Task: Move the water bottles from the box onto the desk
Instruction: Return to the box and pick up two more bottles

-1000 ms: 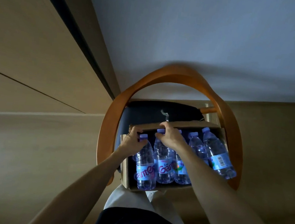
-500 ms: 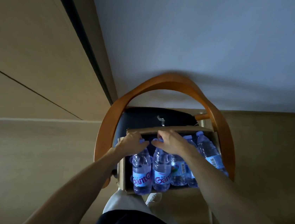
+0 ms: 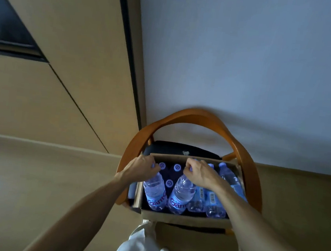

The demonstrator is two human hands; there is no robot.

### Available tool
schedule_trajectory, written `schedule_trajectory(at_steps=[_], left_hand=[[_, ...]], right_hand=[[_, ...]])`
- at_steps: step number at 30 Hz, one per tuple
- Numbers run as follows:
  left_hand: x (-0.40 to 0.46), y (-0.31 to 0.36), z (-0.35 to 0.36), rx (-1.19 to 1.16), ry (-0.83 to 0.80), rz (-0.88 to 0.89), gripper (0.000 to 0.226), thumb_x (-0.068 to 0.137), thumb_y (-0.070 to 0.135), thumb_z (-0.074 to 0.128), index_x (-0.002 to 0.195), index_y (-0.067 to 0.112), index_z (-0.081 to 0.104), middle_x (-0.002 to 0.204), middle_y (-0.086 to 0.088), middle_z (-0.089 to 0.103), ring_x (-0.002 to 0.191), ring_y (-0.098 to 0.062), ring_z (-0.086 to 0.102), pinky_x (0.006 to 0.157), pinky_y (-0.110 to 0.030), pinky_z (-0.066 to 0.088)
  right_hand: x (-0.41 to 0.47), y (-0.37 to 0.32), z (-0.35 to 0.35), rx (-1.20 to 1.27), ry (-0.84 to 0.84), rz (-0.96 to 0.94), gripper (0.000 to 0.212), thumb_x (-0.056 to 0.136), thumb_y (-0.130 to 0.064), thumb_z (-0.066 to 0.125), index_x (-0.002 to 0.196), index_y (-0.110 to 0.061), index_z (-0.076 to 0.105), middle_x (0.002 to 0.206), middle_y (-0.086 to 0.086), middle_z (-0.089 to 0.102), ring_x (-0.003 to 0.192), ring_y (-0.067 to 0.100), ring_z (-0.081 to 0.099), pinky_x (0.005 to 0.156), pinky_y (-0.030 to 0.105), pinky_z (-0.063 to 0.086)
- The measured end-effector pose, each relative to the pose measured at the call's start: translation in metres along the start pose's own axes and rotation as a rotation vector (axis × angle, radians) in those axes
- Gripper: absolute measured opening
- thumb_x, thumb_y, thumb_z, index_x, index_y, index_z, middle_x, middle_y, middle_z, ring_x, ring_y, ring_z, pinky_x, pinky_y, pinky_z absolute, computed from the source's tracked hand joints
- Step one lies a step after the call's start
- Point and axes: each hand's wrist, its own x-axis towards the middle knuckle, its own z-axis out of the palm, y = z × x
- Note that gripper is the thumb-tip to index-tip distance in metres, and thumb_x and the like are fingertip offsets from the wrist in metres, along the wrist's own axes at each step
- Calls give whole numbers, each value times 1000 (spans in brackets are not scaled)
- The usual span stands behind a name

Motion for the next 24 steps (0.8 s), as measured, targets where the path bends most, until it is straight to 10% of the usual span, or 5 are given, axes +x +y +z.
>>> schedule_trajectory(at_steps=[18,24], left_hand=[[-213,-45,-247,-202,1150,-71,38,90,29,53,58,11,43,54,-8,36,66,-26,27,58,-30,34],[-309,-115,-325,-270,1322,-136,44,92,42,49,66,7,58,46,-7,50,36,-28,50,44,-25,45]], right_hand=[[-33,-253,-152,128,499,-559,22,90,-25,48,73,-12,53,60,3,58,58,21,51,53,29,41],[-35,-405,-160,106,494,-808,30,93,-37,50,72,-17,56,62,-5,55,65,20,53,59,27,38]])
